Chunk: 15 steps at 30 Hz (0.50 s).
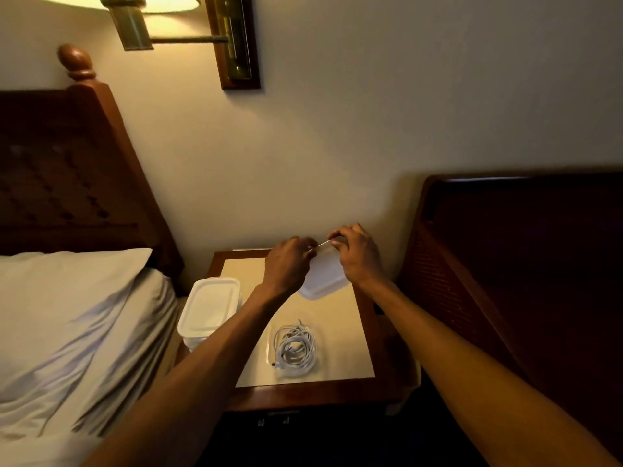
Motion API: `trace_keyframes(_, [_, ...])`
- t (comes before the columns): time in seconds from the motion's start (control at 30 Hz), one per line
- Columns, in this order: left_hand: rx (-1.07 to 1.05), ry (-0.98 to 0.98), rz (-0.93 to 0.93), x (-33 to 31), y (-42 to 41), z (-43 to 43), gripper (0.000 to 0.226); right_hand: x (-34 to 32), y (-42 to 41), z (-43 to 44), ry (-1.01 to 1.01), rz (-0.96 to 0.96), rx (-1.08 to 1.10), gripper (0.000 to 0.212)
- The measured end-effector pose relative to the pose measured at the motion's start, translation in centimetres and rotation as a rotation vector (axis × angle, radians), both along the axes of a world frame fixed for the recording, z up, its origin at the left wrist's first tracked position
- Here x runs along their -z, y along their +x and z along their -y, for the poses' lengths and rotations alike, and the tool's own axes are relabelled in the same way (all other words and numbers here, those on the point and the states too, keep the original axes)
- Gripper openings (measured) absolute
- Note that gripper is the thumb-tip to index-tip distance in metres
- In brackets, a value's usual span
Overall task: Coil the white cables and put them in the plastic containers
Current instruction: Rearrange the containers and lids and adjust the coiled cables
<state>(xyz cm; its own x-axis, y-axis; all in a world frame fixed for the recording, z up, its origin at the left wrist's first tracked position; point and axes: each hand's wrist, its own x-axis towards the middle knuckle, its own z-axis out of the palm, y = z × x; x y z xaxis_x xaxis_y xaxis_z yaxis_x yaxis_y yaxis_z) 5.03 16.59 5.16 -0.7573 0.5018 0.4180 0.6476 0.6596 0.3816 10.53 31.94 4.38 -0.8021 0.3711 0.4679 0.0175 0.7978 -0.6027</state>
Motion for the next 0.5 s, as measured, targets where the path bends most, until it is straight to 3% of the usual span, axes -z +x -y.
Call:
trace_keyframes(0.13, [-0.044, 0.054, 0.042, 0.4, 1.6, 3.1, 0.016, 0.2, 1.5, 1.9, -0.027, -0.059, -0.045, 0.025])
trace_keyframes(0.27, [-0.164, 0.013, 0.28, 2.6, 2.8, 6.2, 0.017, 3.3, 2.3, 4.1, -0.204, 0.13, 0.096, 0.049])
trace_keyframes(0.33, [-0.212, -0.052, 0.384, 3.9, 3.3, 7.3, 0.017, 4.7, 2.8, 5.0, -0.334, 0.29, 0.098, 0.045])
trace_keyframes(0.4, [-0.243, -0.123, 0.465, 5.4, 3.5, 8.1, 0.018, 6.0, 3.3, 5.7, -0.33, 0.43, 0.083, 0.038])
trace_keyframes(0.5, [-0.255, -0.21, 0.55, 7.3, 3.6, 8.7, 0.017, 8.0, 3.7, 6.2, -0.41, 0.477, 0.049, 0.033])
